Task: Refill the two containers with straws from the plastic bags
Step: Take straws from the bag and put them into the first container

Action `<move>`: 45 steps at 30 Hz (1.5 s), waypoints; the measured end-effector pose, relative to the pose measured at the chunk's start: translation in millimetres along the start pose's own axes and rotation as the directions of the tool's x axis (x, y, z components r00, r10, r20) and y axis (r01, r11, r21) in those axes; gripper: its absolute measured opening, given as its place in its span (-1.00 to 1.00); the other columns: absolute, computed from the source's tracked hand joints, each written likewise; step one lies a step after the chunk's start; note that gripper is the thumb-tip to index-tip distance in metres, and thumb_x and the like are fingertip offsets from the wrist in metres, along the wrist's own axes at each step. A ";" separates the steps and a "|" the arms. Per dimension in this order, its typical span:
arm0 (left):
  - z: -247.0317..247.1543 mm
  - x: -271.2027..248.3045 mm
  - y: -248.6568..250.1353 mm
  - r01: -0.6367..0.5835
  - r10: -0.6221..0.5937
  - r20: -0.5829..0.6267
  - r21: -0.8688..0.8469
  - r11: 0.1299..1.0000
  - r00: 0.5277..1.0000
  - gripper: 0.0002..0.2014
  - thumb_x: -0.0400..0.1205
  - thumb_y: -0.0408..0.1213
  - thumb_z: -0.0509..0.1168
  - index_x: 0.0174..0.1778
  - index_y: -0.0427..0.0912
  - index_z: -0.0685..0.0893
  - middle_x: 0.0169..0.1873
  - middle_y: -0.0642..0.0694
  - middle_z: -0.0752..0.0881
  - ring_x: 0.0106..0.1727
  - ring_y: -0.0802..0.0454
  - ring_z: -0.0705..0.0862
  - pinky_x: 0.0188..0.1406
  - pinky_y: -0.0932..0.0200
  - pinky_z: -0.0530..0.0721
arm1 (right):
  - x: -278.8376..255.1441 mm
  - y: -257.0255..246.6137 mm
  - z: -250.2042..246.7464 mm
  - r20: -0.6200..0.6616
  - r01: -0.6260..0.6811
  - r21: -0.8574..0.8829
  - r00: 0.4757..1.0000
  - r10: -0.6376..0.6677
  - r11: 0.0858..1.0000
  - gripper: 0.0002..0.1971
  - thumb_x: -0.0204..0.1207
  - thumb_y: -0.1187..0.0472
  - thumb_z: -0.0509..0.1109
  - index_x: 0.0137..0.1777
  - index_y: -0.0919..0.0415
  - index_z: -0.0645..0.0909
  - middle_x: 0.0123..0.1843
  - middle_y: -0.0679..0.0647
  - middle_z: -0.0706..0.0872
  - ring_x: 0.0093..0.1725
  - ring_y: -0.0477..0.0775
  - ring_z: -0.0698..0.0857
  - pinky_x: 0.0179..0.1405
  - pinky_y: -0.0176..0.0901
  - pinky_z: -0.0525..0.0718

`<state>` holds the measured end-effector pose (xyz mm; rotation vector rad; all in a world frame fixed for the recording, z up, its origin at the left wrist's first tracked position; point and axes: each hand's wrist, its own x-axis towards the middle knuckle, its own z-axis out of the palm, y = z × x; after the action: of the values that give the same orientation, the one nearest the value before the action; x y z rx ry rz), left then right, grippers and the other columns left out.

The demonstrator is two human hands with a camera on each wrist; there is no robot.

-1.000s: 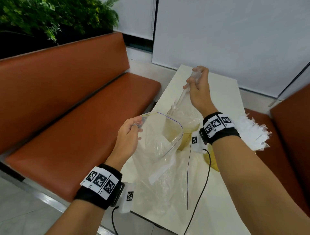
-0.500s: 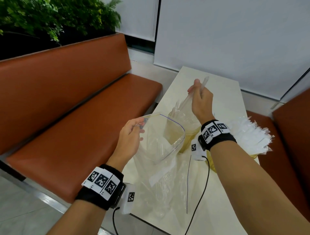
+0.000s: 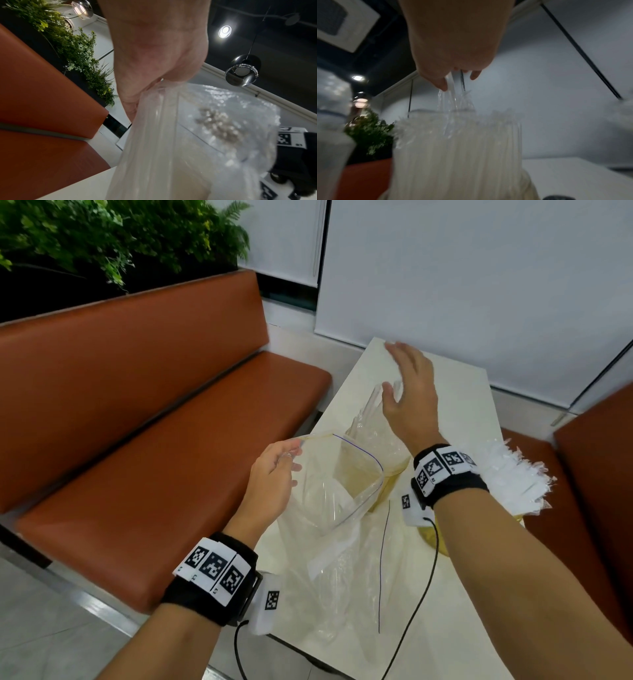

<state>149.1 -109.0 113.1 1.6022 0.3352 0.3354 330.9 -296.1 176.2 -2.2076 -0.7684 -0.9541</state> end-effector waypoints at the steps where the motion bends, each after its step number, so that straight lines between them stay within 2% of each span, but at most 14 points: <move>1: -0.1 -0.4 0.5 -0.001 0.001 0.001 0.001 1.000 1.000 -0.64 0.84 -0.32 0.04 0.37 -0.02 0.70 0.25 0.03 0.70 0.15 0.11 0.71 0.11 0.06 0.75 | 0.5 1.1 1.6 0.077 0.039 -0.061 0.996 -0.035 0.997 -0.45 0.62 0.38 0.28 0.62 0.11 0.49 0.61 0.09 0.49 0.62 0.12 0.40 0.48 -0.43 0.32; 4: -0.3 -2.7 1.7 -0.005 0.005 0.009 0.014 1.000 1.000 -0.64 0.83 -0.32 0.04 0.38 -0.01 0.69 0.24 0.05 0.69 0.16 0.10 0.71 0.12 0.04 0.77 | -16.2 11.2 13.2 0.418 0.042 -0.201 0.907 0.047 0.979 -0.52 0.71 0.35 0.16 0.62 0.20 0.49 0.65 0.13 0.51 0.70 0.18 0.34 0.62 0.02 0.39; 7: -1.7 -4.9 2.8 -0.007 0.007 0.013 0.021 1.000 1.000 -0.63 0.83 -0.32 0.04 0.38 -0.01 0.69 0.23 0.06 0.69 0.18 0.07 0.72 0.14 0.01 0.76 | -32.3 14.7 20.2 0.595 -0.047 -0.154 0.793 0.131 0.987 -0.54 0.74 0.25 0.14 0.61 0.27 0.49 0.63 0.18 0.54 0.70 0.20 0.34 0.67 0.02 0.27; 11: -5.7 -6.3 5.7 -0.017 0.017 0.012 0.016 1.000 1.000 -0.65 0.82 -0.30 0.07 0.36 0.02 0.70 0.24 0.07 0.69 0.15 0.13 0.71 0.13 0.01 0.75 | -20.3 8.0 19.2 0.264 -0.143 -0.082 0.951 0.160 0.986 -0.48 0.70 0.03 0.08 0.53 0.20 0.61 0.57 0.20 0.59 0.59 0.22 0.49 0.65 0.11 0.35; 13: -7.3 -6.2 6.4 -0.028 0.027 0.016 0.026 0.999 0.999 -0.63 0.78 -0.36 0.08 0.36 0.00 0.70 0.27 0.07 0.69 0.13 0.19 0.70 0.14 0.00 0.74 | -18.1 10.3 19.5 0.183 -0.161 -0.192 0.963 0.197 0.968 -0.49 0.74 -0.03 0.08 0.55 0.16 0.59 0.60 0.23 0.55 0.61 0.25 0.47 0.64 0.24 0.34; 17: -8.8 -5.9 5.5 -0.035 0.032 0.054 0.055 0.998 0.998 -0.59 0.73 -0.45 0.11 0.37 -0.01 0.69 0.34 0.07 0.67 0.17 0.22 0.70 0.20 0.04 0.70 | -34.9 17.1 26.7 0.531 -0.156 -0.423 0.755 0.384 0.893 -0.45 0.80 -0.16 -0.02 0.70 0.01 0.36 0.75 0.17 0.32 0.73 0.24 0.28 0.73 0.37 0.04; 19: -7.6 -6.0 5.5 -0.039 0.034 0.076 0.067 0.997 0.997 -0.57 0.72 -0.47 0.16 0.40 0.02 0.69 0.33 0.08 0.68 0.29 0.13 0.68 0.32 0.04 0.67 | -35.3 14.0 21.6 0.473 -0.207 -0.366 0.798 0.373 0.907 -0.50 0.81 -0.13 0.02 0.66 -0.01 0.43 0.74 0.15 0.34 0.73 0.24 0.25 0.71 0.38 -0.05; 21: -6.5 -5.4 5.7 -0.056 0.047 0.098 0.085 0.995 0.994 -0.54 0.71 -0.51 0.15 0.41 0.02 0.69 0.32 0.08 0.68 0.37 0.09 0.64 0.40 0.01 0.63 | -25.9 -1.9 9.4 0.291 -0.184 -0.263 0.921 0.259 0.947 -0.58 0.77 -0.07 0.15 0.47 0.06 0.64 0.54 0.18 0.57 0.55 0.27 0.48 0.64 0.35 0.26; 25: -3.5 -7.9 3.9 -0.114 0.095 0.149 0.122 0.986 0.984 -0.55 0.76 -0.49 0.09 0.47 -0.02 0.64 0.34 0.11 0.63 0.32 0.22 0.62 0.40 0.01 0.63 | -12.1 -65.4 -23.3 0.227 -0.156 -0.070 0.959 0.167 0.985 -0.74 0.66 0.09 0.30 -0.15 0.17 0.74 -0.23 0.11 0.78 -0.19 0.19 0.70 -0.07 0.00 0.69; 27: -1.6 -12.0 4.2 -0.140 0.119 0.166 0.124 0.982 0.979 -0.57 0.80 -0.43 0.05 0.49 0.01 0.61 0.35 0.17 0.62 0.30 0.24 0.62 0.35 0.05 0.64 | -20.0 -96.3 -27.9 0.495 -0.196 -0.157 0.832 0.249 0.968 -0.72 0.59 0.17 0.31 -0.36 0.17 0.61 -0.40 0.13 0.69 -0.34 0.21 0.69 -0.17 -0.06 0.72; 30: 2.5 -21.5 9.5 -0.217 0.186 0.205 0.140 0.966 0.961 -0.48 0.73 -0.55 -0.02 0.52 -0.08 0.57 0.39 0.10 0.59 0.33 0.10 0.62 0.32 0.14 0.61 | -51.6 -116.5 -16.3 0.765 -0.288 -0.426 0.392 0.511 0.858 -0.78 0.61 0.10 0.40 -0.17 0.20 0.53 -0.31 0.08 0.67 -0.37 0.12 0.78 -0.20 -0.12 0.78; 31: 4.2 -25.2 11.3 -0.248 0.213 0.221 0.148 0.957 0.952 -0.45 0.69 -0.60 -0.03 0.53 -0.11 0.56 0.39 0.07 0.59 0.33 0.07 0.62 0.30 0.20 0.60 | -63.2 -117.5 -11.8 0.765 -0.294 -0.478 0.323 0.557 0.827 -0.73 0.60 0.02 0.46 -0.09 0.21 0.52 -0.28 0.07 0.66 -0.31 0.13 0.78 -0.24 -0.13 0.75; 38: 11.8 -46.9 16.6 -0.365 0.326 0.297 0.085 0.927 0.897 -0.36 0.51 -0.50 -0.02 0.48 -0.08 0.62 0.37 0.09 0.63 0.32 0.21 0.60 0.37 0.25 0.56 | -109.4 -114.0 -1.2 0.665 -0.373 -0.630 0.195 0.721 0.681 -0.64 0.60 -0.09 0.44 -0.08 0.24 0.55 -0.19 0.08 0.70 -0.05 0.16 0.80 0.07 -0.02 0.79; 45: 17.5 -57.7 23.7 -0.382 0.348 0.432 -0.009 0.924 0.832 -0.47 0.58 -0.44 0.06 0.44 -0.19 0.68 0.37 0.02 0.70 0.38 0.13 0.63 0.54 0.03 0.53 | -123.4 -106.2 -1.9 0.711 -0.494 -0.552 0.144 0.689 0.672 -0.80 0.71 0.40 0.26 0.28 0.38 0.59 0.08 0.25 0.74 0.12 0.21 0.77 0.17 -0.06 0.72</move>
<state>104.0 -150.0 135.1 1.7649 -0.3087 0.2517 185.0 -261.4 113.0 -2.7614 -0.0417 0.7437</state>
